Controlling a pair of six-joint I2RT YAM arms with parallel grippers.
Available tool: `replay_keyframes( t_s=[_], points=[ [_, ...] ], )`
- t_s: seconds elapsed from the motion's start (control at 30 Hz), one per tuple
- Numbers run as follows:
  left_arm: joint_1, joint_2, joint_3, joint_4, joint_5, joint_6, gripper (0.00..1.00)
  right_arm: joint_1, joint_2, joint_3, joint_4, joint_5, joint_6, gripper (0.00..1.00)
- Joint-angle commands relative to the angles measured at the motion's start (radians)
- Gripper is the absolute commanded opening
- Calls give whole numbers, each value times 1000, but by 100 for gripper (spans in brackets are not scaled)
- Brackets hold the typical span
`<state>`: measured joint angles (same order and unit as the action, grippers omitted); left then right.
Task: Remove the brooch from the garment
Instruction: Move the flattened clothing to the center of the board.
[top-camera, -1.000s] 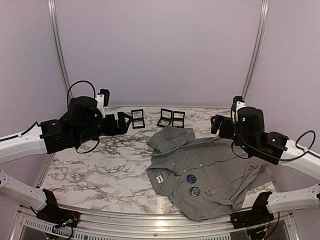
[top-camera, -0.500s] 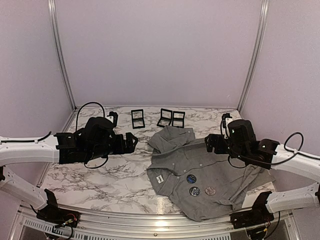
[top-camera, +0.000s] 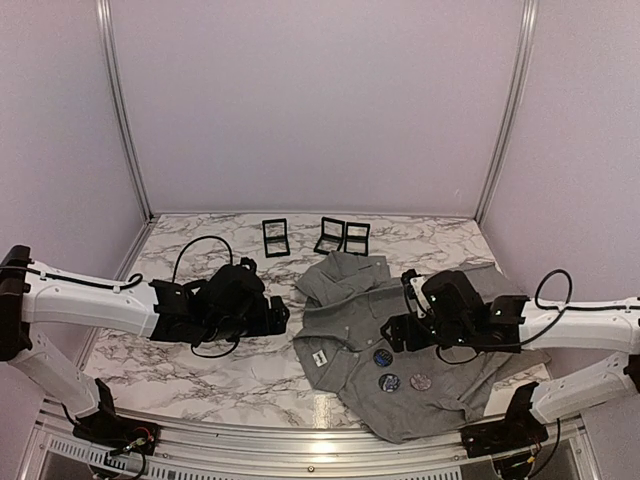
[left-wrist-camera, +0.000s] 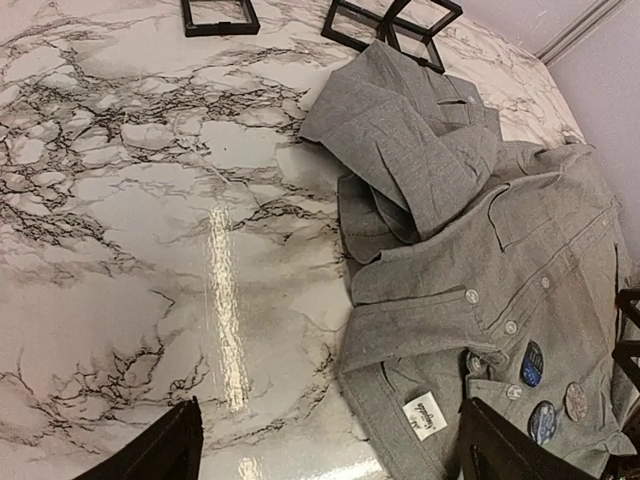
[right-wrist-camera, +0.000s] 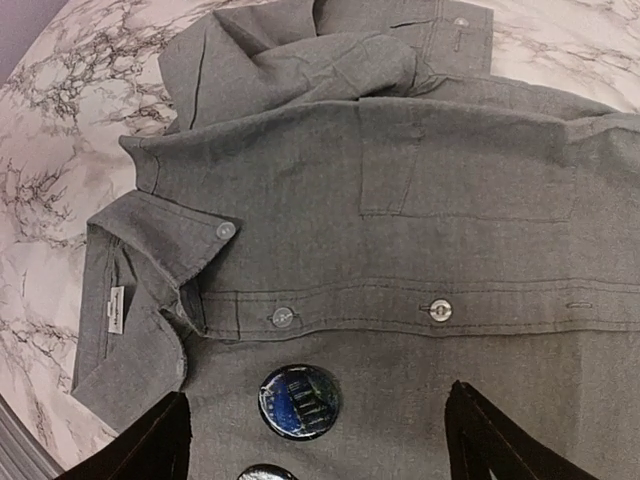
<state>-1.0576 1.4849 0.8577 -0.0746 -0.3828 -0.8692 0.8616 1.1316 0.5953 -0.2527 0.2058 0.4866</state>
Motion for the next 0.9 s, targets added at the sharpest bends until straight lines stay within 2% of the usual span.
replay_keyframes(
  t_s=[0.0, 0.23, 0.4, 0.73, 0.87],
  points=[
    [-2, -4, -1, -32, 23, -28, 90, 63, 58, 1, 61, -42, 46, 84],
    [11, -15, -68, 22, 133, -66, 84, 171, 164, 40, 114, 2, 83, 80],
    [21, 19, -91, 65, 207, -70, 77, 234, 259, 81, 128, 8, 93, 78],
    [21, 173, 16, 135, 172, 38, 62, 240, 336, 94, 156, 13, 156, 65],
    [21, 236, 46, 162, 170, 55, 56, 239, 365, 83, 189, -14, 177, 56]
  ],
)
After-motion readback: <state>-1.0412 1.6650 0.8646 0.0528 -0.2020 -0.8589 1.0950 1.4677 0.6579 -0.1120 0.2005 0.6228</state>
